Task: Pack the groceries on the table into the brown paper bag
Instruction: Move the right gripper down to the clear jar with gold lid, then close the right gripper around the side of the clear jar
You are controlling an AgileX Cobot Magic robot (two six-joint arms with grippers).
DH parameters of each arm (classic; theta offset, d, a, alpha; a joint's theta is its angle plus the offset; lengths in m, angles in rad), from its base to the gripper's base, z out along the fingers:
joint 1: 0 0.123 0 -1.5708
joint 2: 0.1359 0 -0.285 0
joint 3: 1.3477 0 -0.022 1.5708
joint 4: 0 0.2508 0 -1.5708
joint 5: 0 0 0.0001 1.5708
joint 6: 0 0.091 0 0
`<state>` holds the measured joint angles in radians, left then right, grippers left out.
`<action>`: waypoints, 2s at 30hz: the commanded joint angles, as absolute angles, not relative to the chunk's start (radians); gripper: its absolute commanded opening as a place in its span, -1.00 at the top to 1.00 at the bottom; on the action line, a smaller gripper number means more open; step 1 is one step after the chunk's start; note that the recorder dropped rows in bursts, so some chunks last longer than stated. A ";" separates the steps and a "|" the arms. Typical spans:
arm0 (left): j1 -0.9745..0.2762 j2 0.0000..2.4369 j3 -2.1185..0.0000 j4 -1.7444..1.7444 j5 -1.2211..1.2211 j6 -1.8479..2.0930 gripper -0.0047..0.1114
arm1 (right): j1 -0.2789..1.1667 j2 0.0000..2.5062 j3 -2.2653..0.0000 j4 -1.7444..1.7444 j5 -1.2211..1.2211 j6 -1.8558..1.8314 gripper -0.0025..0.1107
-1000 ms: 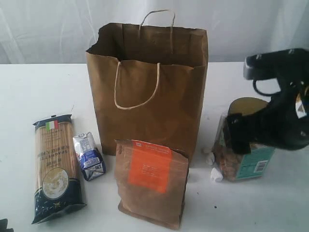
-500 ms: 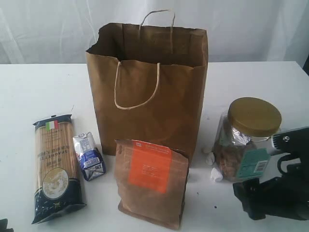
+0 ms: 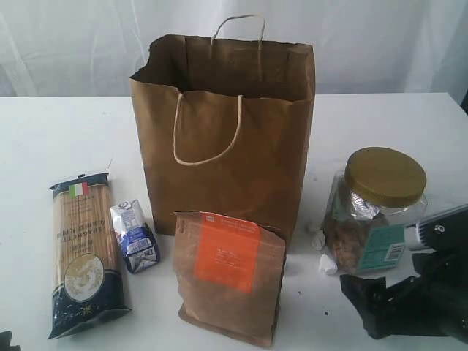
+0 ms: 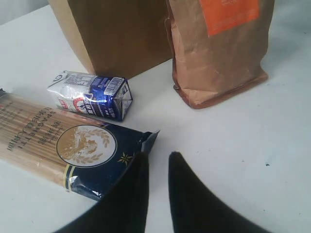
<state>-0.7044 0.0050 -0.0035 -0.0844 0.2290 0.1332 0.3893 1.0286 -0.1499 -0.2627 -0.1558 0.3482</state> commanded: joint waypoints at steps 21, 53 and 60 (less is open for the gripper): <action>-0.710 0.000 0.000 -0.088 0.234 0.134 0.55 | 0.277 1.164 -0.139 -0.150 -0.393 0.212 -0.74; -0.710 0.000 0.000 -0.088 0.234 0.134 0.55 | 0.277 1.485 -0.201 -0.044 -0.634 0.161 -0.74; -0.710 0.000 0.000 -0.088 0.234 0.134 0.55 | 0.277 1.526 -0.231 -0.044 -0.645 0.161 -0.73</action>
<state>-0.7044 0.0050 -0.0035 -0.0844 0.2290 0.1332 0.2852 1.5121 -0.2186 -0.0425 -0.6241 0.1686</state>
